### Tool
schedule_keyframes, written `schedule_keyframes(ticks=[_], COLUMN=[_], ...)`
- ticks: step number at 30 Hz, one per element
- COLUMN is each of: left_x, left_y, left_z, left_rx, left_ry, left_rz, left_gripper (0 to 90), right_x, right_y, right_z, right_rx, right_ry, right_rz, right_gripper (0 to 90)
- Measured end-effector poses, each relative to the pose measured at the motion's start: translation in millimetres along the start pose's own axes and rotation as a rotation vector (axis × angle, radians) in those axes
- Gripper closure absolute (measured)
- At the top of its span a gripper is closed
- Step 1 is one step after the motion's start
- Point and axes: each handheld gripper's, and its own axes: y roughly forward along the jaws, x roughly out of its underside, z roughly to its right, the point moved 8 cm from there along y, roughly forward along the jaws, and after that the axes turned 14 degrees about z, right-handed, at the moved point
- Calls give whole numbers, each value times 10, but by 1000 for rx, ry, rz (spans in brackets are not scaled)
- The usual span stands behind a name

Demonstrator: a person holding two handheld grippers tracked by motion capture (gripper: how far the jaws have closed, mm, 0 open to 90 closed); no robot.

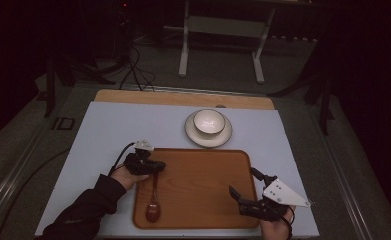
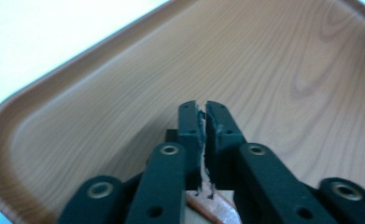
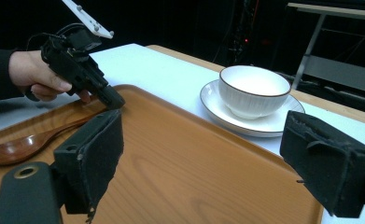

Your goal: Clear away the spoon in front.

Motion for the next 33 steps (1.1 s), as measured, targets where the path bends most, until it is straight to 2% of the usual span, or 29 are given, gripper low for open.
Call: schedule_keyframes(ticks=[6, 7, 9, 13, 18, 21, 23, 26, 33], left_x=[-55, -88, -120, -203, -293, -352, -393, -445, -525], left_y=[-20, -37, -54, -103, -153, -188, -213, -243, -364], left_z=[68, 102, 127, 210, 305, 345, 362, 401, 504], left_rx=[27, 48, 56, 93, 117, 128, 107, 102, 138], left_ry=[8, 5, 10, 20, 48, 34, 41, 32, 8], left_rz=[10, 20, 34, 67, 95, 120, 143, 160, 177], left_gripper=[759, 759, 740, 679, 567, 471, 442, 358, 244], right_x=[4, 3, 4, 3, 3, 4, 5, 9, 12], right_y=[1, 1, 2, 1, 3, 3, 4, 9, 15], right_z=[0, 0, 1, 0, -3, -3, -4, -5, -11], right_rx=[-1, -1, -1, -1, -2, -2, -2, -2, -4], right_ry=[2, 2, 2, 2, 1, 3, 2, 4, 2], right_rz=[-2, -2, -2, -1, -2, -2, -2, -4, -6], right_gripper=[133, 133, 133, 133, 133, 133, 133, 133, 133])
